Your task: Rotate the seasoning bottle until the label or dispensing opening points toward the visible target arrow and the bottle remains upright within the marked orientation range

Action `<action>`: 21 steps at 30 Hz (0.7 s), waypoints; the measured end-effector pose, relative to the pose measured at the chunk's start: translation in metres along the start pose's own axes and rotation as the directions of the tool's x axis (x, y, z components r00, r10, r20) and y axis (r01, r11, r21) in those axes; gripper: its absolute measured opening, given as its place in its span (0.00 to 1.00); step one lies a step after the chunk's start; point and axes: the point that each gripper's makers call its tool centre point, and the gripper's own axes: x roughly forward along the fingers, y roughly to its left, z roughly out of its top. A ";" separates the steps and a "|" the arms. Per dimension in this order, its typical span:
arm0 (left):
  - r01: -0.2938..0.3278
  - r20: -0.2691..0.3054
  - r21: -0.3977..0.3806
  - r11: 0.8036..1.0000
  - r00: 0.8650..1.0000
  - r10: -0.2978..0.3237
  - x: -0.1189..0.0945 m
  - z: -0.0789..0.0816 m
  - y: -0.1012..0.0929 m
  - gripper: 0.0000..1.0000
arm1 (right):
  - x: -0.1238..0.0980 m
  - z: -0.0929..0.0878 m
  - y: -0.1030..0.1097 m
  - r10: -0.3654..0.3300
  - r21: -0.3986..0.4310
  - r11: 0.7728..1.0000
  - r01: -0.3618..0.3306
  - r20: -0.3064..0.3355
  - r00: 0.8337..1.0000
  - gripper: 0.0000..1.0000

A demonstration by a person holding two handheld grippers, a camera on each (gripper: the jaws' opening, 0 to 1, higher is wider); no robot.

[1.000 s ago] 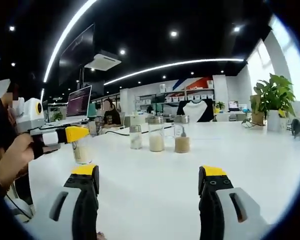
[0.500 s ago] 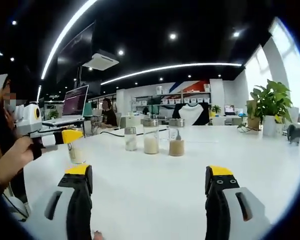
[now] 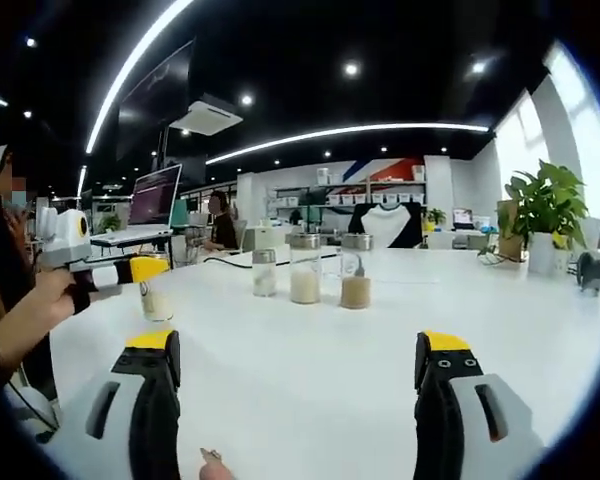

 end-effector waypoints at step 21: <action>-0.008 -0.056 0.016 1.000 0.998 0.009 0.001 -0.025 0.003 0.36 | 0.002 -0.002 0.006 0.022 -0.013 1.000 -0.023 -0.014 1.000 0.99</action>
